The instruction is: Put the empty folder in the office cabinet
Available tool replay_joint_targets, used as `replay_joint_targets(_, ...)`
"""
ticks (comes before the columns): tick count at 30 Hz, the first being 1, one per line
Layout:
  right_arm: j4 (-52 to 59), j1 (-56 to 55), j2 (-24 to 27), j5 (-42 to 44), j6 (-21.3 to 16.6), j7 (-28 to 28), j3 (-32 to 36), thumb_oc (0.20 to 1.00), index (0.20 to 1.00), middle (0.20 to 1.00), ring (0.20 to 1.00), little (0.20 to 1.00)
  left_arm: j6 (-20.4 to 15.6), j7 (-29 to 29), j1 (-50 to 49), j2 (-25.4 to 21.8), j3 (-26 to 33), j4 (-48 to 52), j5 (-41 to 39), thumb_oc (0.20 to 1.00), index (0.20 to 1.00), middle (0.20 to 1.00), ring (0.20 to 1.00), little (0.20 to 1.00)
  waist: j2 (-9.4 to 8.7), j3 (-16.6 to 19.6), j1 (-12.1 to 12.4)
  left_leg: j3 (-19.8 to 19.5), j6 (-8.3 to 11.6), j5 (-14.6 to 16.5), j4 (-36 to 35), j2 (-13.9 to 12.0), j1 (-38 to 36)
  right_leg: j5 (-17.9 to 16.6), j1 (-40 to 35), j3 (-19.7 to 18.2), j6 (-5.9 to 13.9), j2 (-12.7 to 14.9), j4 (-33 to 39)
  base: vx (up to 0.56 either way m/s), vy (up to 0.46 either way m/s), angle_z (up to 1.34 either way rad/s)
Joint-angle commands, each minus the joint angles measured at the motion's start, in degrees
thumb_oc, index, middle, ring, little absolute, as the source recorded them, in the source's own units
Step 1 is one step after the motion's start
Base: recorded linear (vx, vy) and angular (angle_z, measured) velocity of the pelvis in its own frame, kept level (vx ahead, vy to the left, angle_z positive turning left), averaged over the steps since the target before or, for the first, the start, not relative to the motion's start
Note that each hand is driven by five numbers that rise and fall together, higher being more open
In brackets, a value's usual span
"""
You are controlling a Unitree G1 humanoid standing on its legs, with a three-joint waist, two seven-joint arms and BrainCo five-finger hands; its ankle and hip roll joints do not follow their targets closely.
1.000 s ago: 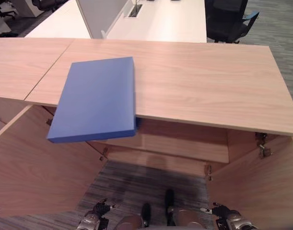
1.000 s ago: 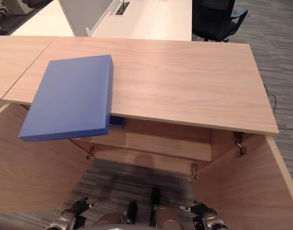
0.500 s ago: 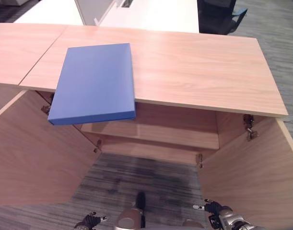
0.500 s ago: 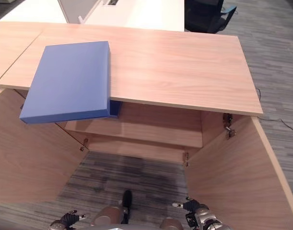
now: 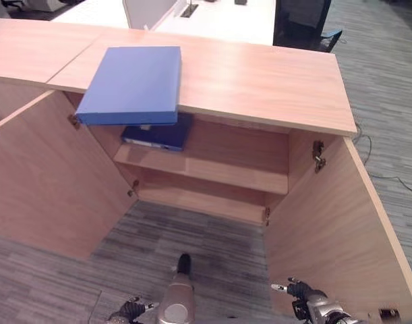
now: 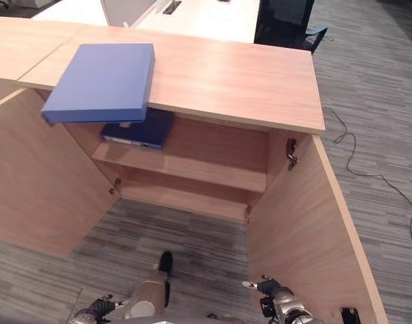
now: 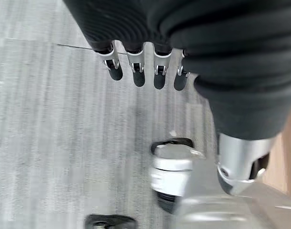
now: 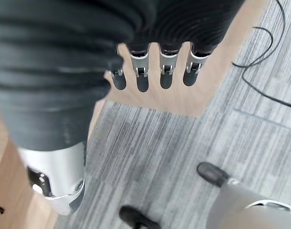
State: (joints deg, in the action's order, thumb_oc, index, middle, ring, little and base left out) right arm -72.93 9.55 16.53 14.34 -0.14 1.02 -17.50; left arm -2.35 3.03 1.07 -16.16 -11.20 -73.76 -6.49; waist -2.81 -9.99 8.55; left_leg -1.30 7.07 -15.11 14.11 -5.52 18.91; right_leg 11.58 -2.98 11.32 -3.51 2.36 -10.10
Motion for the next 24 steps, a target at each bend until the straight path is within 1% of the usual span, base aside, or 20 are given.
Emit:
replay_joint_targets(1, 3.65, 1.33, 1.66, 4.42, -1.31, -1.05, 2.60, 1.000, 1.000, 1.000, 1.000, 1.000, -1.52, 1.31, 1.34, -0.05, 1.40, 2.98, -2.92, 1.000, 1.000, 1.000, 1.000, 1.000, -1.25, -1.91, -1.98, -1.74, -6.77, 13.67, 6.13, 2.12, -1.18, -3.66, 0.74, -1.36, 4.65, 1.83, 2.24, -0.06, 0.125, -0.29)
replay_joint_targets(2, 3.47, 0.93, 1.91, 4.75, -1.32, -1.21, 3.28, 1.000, 1.000, 1.000, 1.000, 1.000, -1.76, 1.57, 0.96, -0.19, 1.38, 4.61, -3.49, 1.000, 1.000, 1.000, 1.000, 1.000, -1.88, -1.38, -2.49, -2.68, -6.91, 14.05, 5.76, -1.55, -4.52, -4.28, 0.65, -0.98, 5.15, 2.94, 2.76, -0.03, 0.100, -0.07)
replay_joint_targets(4, 3.47, 0.94, 1.91, 4.75, -1.32, -1.21, 3.28, 1.000, 1.000, 1.000, 1.000, 1.000, -1.76, 1.57, 0.96, -0.19, 1.39, 4.61, -3.49, 1.000, 1.000, 1.000, 1.000, 1.000, -1.91, -1.27, -2.58, -2.75, -6.91, 13.91, 5.62, -1.50, -4.42, -4.33, 0.75, -0.90, 5.15, 2.96, 2.79, 0.03, 0.098, 0.11)
replay_joint_targets(5, 3.10, 0.48, 2.27, 4.98, -1.32, -1.10, 4.03, 1.000, 1.000, 1.000, 1.000, 1.000, -2.06, 1.76, 0.81, -0.37, 1.29, 5.50, -4.08, 1.000, 1.000, 1.000, 1.000, 1.000, -1.39, -0.45, -3.22, -4.00, -5.83, 13.48, 1.99, -4.16, -9.22, -4.43, 0.42, -1.21, 5.88, 3.39, 3.05, 0.06, 0.133, 0.26)
replay_joint_targets(6, 3.10, 0.49, 2.27, 4.98, -1.32, -1.10, 4.03, 1.000, 1.000, 1.000, 1.000, 1.000, -2.06, 1.76, 0.82, -0.37, 1.30, 5.50, -4.08, 1.000, 1.000, 1.000, 1.000, 1.000, -1.42, -0.36, -3.30, -4.06, -5.83, 13.33, 1.84, -4.11, -9.14, -4.48, 0.50, -1.14, 5.88, 3.42, 3.09, 0.15, 0.338, 0.18)
replay_joint_targets(7, 2.24, -0.56, 2.72, 5.03, -1.02, -0.95, 5.36, 1.000, 1.000, 1.000, 1.000, 1.000, -2.27, 1.78, 0.91, -0.24, 0.51, 6.69, -4.14, 1.000, 1.000, 1.000, 1.000, 1.000, -0.34, 0.80, -4.44, -4.57, -4.37, 12.86, -3.72, -5.66, -11.90, -4.24, 0.20, -0.79, 6.84, 4.17, 3.35, 0.11, 0.322, 0.27)
replay_joint_targets(10, 1.03, -1.78, 3.33, 5.10, -0.77, -1.21, 7.86, 1.000, 1.000, 1.000, 1.000, 1.000, -2.63, 1.72, 2.32, 0.45, -1.60, 7.93, -3.87, 1.000, 1.000, 1.000, 1.000, 1.000, 1.65, 1.89, -5.76, -0.04, -2.42, 11.79, -10.82, -6.92, -13.24, -4.46, 0.04, 0.34, 8.76, 6.68, 3.55, 0.09, 0.458, 0.17)
replay_joint_targets(11, 0.46, -1.97, 3.23, 4.99, -0.61, -1.45, 8.53, 1.000, 1.000, 1.000, 1.000, 1.000, -2.60, 1.47, 2.61, 0.54, -2.43, 8.74, -3.41, 1.000, 1.000, 1.000, 1.000, 1.000, 2.11, 2.37, -6.14, 0.57, -1.89, 12.05, -12.42, -6.67, -13.96, -4.88, 0.13, 0.43, 9.26, 7.41, 3.72, 0.10, 0.449, 0.32)
replay_joint_targets(12, 0.01, -2.23, 3.08, 5.15, -0.47, -1.80, 9.32, 1.000, 1.000, 1.000, 1.000, 1.000, -2.76, 1.31, 3.14, 0.57, -3.45, 9.27, -2.70, 1.000, 1.000, 1.000, 1.000, 1.000, 2.30, 2.68, -6.58, 0.29, -1.86, 12.65, -12.88, -5.59, -14.05, -5.95, 0.17, 0.56, 9.98, 8.62, 4.05, 0.11, 0.419, 0.29)
replay_joint_targets(14, -0.92, -2.58, 2.90, 5.86, -0.38, -1.89, 10.92, 1.000, 1.000, 1.000, 1.000, 1.000, -3.19, 0.12, 3.87, 0.15, -5.54, 11.11, -2.15, 1.000, 1.000, 1.000, 1.000, 1.000, 2.36, 3.16, -7.38, 0.88, -2.28, 13.87, -13.12, -3.19, -14.27, -9.36, 0.63, 0.79, 11.52, 11.58, 4.32, 0.10, 0.443, 0.23)
replay_joint_targets(15, -1.30, -2.86, 2.75, 6.02, -0.13, -1.71, 11.48, 1.000, 1.000, 1.000, 1.000, 1.000, -3.34, -0.83, 3.70, -0.45, -5.98, 13.18, -2.53, 1.000, 1.000, 1.000, 1.000, 1.000, 2.52, 3.19, -7.51, 1.24, -3.00, 14.69, -13.10, -1.91, -14.28, -11.13, 1.08, 0.54, 12.07, 12.84, 4.35, 0.10, 0.600, 0.15)
replay_joint_targets(16, -2.10, -2.85, 2.47, 5.45, 0.12, -1.48, 11.91, 1.000, 1.000, 1.000, 1.000, 1.000, -3.49, -1.56, 3.15, -1.58, -5.87, 16.04, -3.27, 1.000, 1.000, 1.000, 1.000, 1.000, 2.72, 3.26, -7.39, 1.90, -4.52, 16.14, -13.07, 0.56, -14.52, -14.40, 1.84, 0.21, 12.77, 15.23, 4.01, 0.08, 0.453, 0.09)
replay_joint_targets(17, -2.10, -2.85, 2.46, 5.44, 0.12, -1.48, 11.91, 1.000, 1.000, 1.000, 1.000, 1.000, -3.46, -1.57, 3.12, -1.61, -5.87, 16.08, -3.27, 1.000, 1.000, 1.000, 1.000, 1.000, 2.65, 3.28, -7.36, 1.95, -4.57, 16.17, -13.02, 0.64, -14.50, -14.43, 1.87, 0.15, 12.83, 15.30, 4.02, 0.06, 0.572, 0.03)
replay_joint_targets(18, -2.25, -2.14, 2.02, 4.90, 0.40, -1.46, 11.65, 1.000, 1.000, 1.000, 1.000, 1.000, -3.25, -1.54, 2.55, -2.24, -5.49, 17.58, -3.70, 1.000, 1.000, 1.000, 1.000, 1.000, 2.95, 2.47, -7.14, 2.78, -6.22, 16.95, -12.87, 2.57, -14.85, -19.12, 4.42, -0.33, 12.78, 17.25, 0.68, 0.00, 0.273, 0.01)
replay_joint_targets(19, -2.26, -2.11, 2.02, 4.90, 0.40, -1.46, 11.64, 1.000, 1.000, 1.000, 1.000, 1.000, -3.24, -1.54, 2.55, -2.25, -5.48, 17.59, -3.70, 1.000, 1.000, 1.000, 1.000, 1.000, 2.87, 2.52, -7.03, 2.93, -6.29, 16.97, -12.82, 2.66, -14.77, -19.13, 4.62, -0.54, 12.85, 17.35, 0.57, -0.02, 0.481, -0.26)
replay_joint_targets(20, -1.57, -1.18, 1.24, 5.11, 0.28, -1.45, 10.75, 1.000, 1.000, 1.000, 1.000, 1.000, -2.92, -1.74, 2.28, -2.62, -5.21, 18.05, -3.89, 1.000, 1.000, 1.000, 1.000, 1.000, 3.80, 1.52, -6.77, 3.66, -7.35, 17.24, -12.58, 3.09, -14.93, -17.93, 6.76, 0.39, 11.61, 17.00, -3.02, 0.00, 0.302, -0.55)
replay_joint_targets(21, -0.96, -0.83, 0.84, 5.18, 0.19, -1.39, 9.96, 1.000, 1.000, 1.000, 1.000, 1.000, -2.88, -1.84, 1.90, -2.81, -5.09, 18.36, -3.95, 1.000, 1.000, 1.000, 1.000, 1.000, 4.06, 1.13, -6.73, 4.24, -7.63, 17.22, -13.02, 3.25, -15.91, -16.78, 7.72, 0.33, 10.98, 15.51, -4.39, 0.02, 0.367, -0.69)
replay_joint_targets(22, -0.55, -0.62, 0.63, 5.23, 0.07, -1.40, 9.36, 1.000, 1.000, 1.000, 1.000, 1.000, -2.90, -1.86, 1.80, -2.83, -4.86, 18.42, -4.14, 1.000, 1.000, 1.000, 1.000, 1.000, 4.16, 0.97, -6.85, 4.51, -7.77, 17.03, -13.50, 3.51, -16.41, -15.30, 8.37, 0.15, 10.57, 13.31, -4.10, 0.03, 0.203, -0.51)
replay_joint_targets(23, -0.02, -0.25, 0.38, 5.51, -0.10, -1.42, 8.50, 1.000, 1.000, 1.000, 1.000, 1.000, -2.91, -1.70, 1.59, -2.73, -4.61, 18.84, -4.66, 1.000, 1.000, 1.000, 1.000, 1.000, 4.26, 0.77, -7.04, 4.78, -7.86, 16.67, -14.12, 3.79, -16.76, -13.64, 9.89, -0.24, 9.85, 10.08, -3.14, -0.01, 0.148, -0.24)
replay_joint_targets(24, 1.22, 0.19, 0.15, 5.52, -0.59, -1.74, 6.82, 1.000, 1.000, 1.000, 1.000, 1.000, -2.97, -1.45, 1.52, -2.81, -3.92, 19.58, -5.38, 1.000, 1.000, 1.000, 1.000, 1.000, 3.86, -0.18, -7.26, 5.32, -7.83, 16.53, -14.90, 4.81, -17.34, -12.41, 10.91, -0.53, 9.53, 5.74, 0.85, -0.02, 0.079, -0.14)
